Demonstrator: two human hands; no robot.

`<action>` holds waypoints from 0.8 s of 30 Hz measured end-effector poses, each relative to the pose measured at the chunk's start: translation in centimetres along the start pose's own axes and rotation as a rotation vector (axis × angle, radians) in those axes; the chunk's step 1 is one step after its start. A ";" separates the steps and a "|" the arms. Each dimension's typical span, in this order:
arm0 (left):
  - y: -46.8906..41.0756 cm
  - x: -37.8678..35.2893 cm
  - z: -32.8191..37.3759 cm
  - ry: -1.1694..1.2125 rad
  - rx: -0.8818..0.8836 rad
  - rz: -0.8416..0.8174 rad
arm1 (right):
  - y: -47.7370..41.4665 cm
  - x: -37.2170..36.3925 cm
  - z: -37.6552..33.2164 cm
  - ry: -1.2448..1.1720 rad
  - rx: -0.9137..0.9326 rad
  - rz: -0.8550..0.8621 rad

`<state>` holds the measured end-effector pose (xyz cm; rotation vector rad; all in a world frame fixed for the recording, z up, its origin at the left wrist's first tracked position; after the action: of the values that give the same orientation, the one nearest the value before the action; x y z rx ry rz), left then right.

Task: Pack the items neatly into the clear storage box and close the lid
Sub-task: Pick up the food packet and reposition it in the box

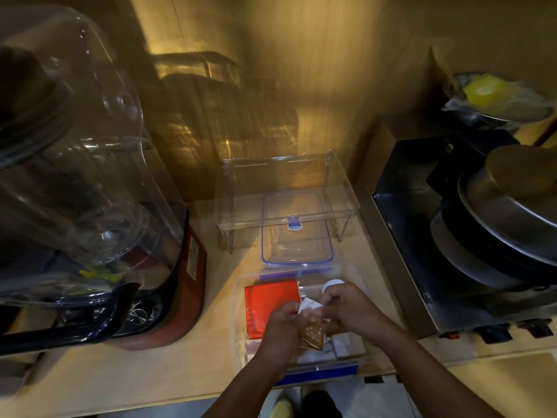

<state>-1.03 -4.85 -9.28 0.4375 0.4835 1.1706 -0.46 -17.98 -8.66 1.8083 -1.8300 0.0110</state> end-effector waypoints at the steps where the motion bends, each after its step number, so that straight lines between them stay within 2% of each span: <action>1: 0.0 -0.1 -0.3 0.022 0.031 -0.001 | 0.0 0.1 -0.2 0.042 0.024 0.019; 5: 0.1 -0.8 -1.6 0.040 0.155 -0.124 | 0.2 -0.1 -0.3 0.068 0.058 0.062; 11: -0.1 -0.5 -2.2 -0.012 0.226 -0.146 | 0.3 0.0 -0.3 0.134 0.069 0.106; 15: 0.3 -0.7 -2.4 -0.078 0.241 -0.166 | 0.4 1.5 -0.8 0.097 0.061 0.199; 17: 0.0 -0.4 -2.2 -0.152 0.182 -0.140 | 0.5 3.0 -0.9 0.088 0.042 0.246; 19: -0.8 -0.4 -1.7 -0.436 0.014 -0.114 | 0.6 4.5 -1.1 0.087 0.036 0.264; 21: -1.5 -1.4 -0.8 -0.831 -0.202 -0.119 | 0.7 5.9 -1.5 0.061 0.057 0.293; 24: -2.5 -4.3 -0.6 -1.207 -0.375 -0.194 | 1.0 7.1 -1.5 0.034 0.056 0.329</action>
<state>-0.81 -9.64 -10.60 0.6572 -0.7146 0.6118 -0.29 -23.84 -4.26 1.5134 -2.0994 0.2171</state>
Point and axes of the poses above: each hand's wrist, its own y-axis away from the middle knuckle, its own x-axis out of the back of the hand, z = x × y, the point moved 8 cm from there along -y, towards the middle knuckle, and after that the axes turned 1 degree about x, right-handed, at the moved point
